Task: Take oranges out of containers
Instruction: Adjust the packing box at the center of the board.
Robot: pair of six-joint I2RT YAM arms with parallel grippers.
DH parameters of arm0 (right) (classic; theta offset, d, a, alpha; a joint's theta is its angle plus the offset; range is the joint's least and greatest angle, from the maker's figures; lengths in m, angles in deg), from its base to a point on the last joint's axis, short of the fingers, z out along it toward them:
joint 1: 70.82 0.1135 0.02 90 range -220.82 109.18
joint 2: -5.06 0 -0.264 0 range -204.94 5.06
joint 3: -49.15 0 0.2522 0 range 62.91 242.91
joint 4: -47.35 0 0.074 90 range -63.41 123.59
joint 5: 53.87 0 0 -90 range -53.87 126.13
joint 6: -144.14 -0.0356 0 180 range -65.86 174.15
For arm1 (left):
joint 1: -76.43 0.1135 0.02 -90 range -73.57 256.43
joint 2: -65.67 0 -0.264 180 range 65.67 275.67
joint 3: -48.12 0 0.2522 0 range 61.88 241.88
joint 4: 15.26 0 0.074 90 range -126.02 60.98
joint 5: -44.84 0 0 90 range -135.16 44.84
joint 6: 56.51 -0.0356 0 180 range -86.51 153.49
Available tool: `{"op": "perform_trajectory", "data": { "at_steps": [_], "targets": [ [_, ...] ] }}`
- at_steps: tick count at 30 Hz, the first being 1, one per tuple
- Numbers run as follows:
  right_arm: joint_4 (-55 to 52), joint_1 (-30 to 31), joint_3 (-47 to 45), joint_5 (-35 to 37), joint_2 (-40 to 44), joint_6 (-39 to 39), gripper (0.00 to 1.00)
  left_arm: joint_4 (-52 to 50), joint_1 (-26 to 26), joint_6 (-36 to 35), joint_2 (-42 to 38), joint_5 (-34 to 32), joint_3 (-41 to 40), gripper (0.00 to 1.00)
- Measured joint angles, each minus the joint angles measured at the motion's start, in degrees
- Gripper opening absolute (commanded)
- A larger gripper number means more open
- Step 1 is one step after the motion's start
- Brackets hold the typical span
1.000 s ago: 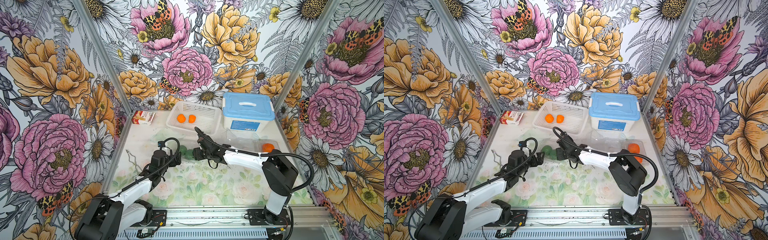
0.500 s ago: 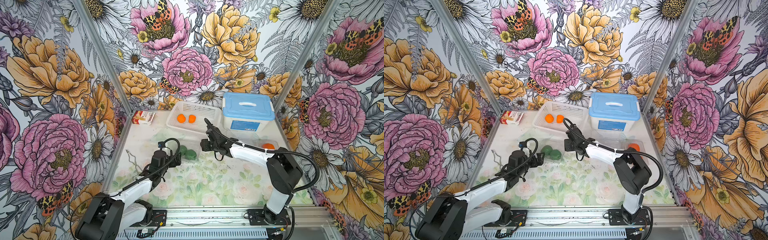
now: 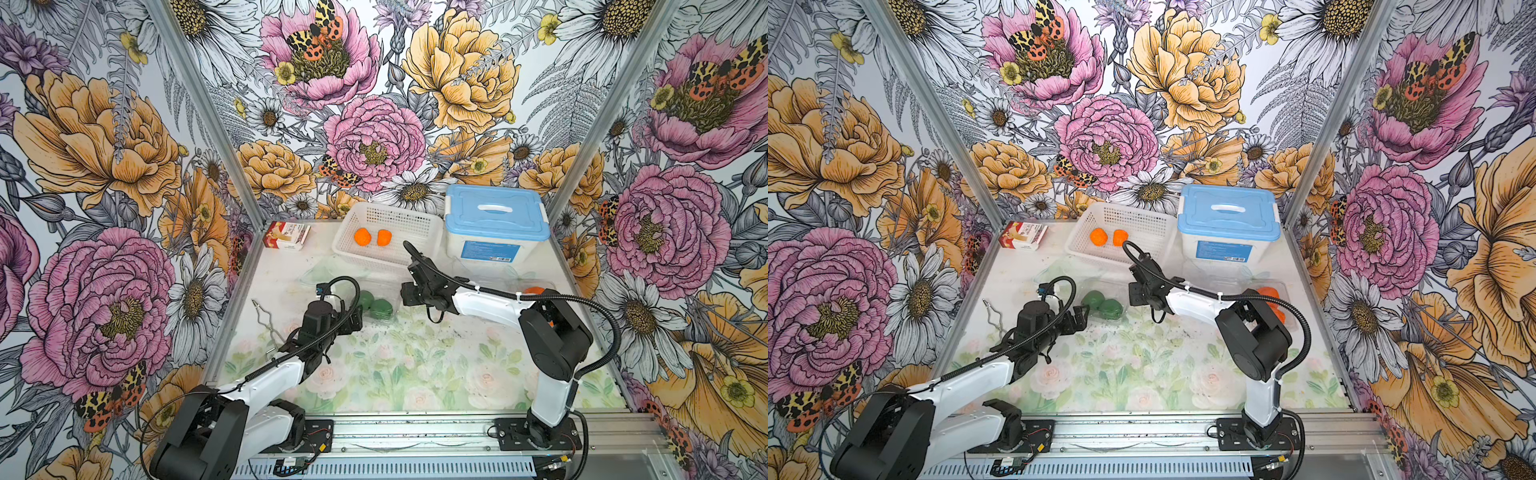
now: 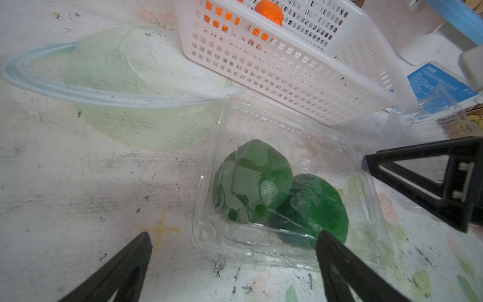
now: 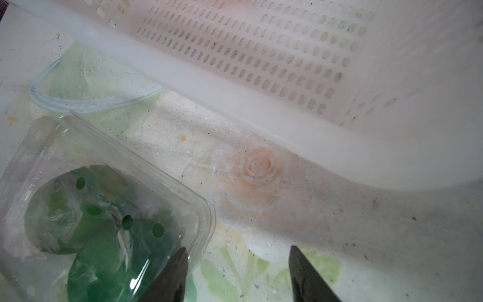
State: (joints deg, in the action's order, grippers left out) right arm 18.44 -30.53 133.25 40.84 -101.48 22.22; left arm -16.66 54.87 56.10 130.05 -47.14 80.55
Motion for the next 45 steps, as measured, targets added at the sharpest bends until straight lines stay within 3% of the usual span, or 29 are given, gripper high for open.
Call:
{"op": "perform_trajectory", "data": {
  "at_steps": [27, 45],
  "targets": [
    [0.85, 4.68, -3.50, 0.90, 1.84, -0.85, 0.60, 0.57, 0.00, 0.02, 1.49, 0.59, 0.00, 0.99],
    [0.61, 13.16, -6.08, 3.72, 4.94, -4.13, 0.59, 0.70, 2.60, 1.38, 5.14, 0.37, 2.12, 0.99]
  ]
}}
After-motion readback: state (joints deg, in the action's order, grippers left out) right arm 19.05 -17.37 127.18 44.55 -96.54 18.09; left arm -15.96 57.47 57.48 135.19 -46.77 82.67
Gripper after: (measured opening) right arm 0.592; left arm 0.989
